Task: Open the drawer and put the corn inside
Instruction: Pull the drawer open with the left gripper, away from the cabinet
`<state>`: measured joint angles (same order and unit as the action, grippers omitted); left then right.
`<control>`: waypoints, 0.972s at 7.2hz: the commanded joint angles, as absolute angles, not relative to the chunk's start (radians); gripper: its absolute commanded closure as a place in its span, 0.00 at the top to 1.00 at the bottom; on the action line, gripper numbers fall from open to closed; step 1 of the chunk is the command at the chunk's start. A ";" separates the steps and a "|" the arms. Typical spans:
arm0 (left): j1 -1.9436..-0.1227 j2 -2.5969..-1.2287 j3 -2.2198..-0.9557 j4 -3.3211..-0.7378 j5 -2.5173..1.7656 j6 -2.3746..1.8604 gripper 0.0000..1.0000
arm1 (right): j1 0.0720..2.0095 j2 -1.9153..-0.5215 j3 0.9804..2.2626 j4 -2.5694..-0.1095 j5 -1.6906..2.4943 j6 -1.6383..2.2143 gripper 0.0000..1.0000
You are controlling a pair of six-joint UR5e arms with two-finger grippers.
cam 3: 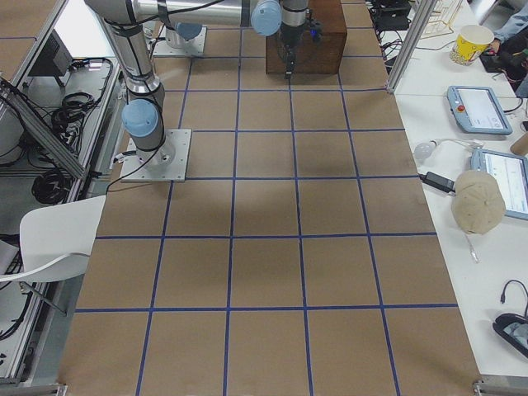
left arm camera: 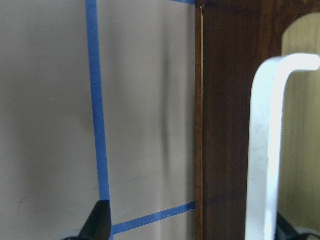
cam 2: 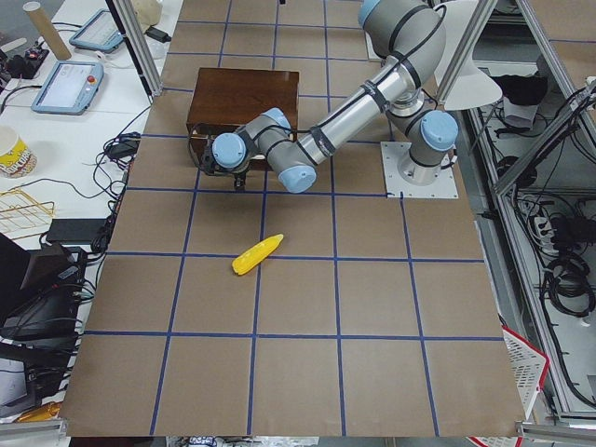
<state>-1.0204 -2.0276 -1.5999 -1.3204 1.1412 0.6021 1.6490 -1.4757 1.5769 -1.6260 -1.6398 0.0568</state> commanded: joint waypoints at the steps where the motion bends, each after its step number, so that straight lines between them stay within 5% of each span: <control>1: -1.000 -2.028 -1.600 -1.319 1.143 0.598 1.00 | 1.649 -1.476 1.577 -1.626 -1.640 0.057 1.00; 7: -0.970 -2.028 -1.598 -1.319 1.161 0.578 1.00 | 1.649 -1.476 1.577 -1.626 -1.640 0.057 1.00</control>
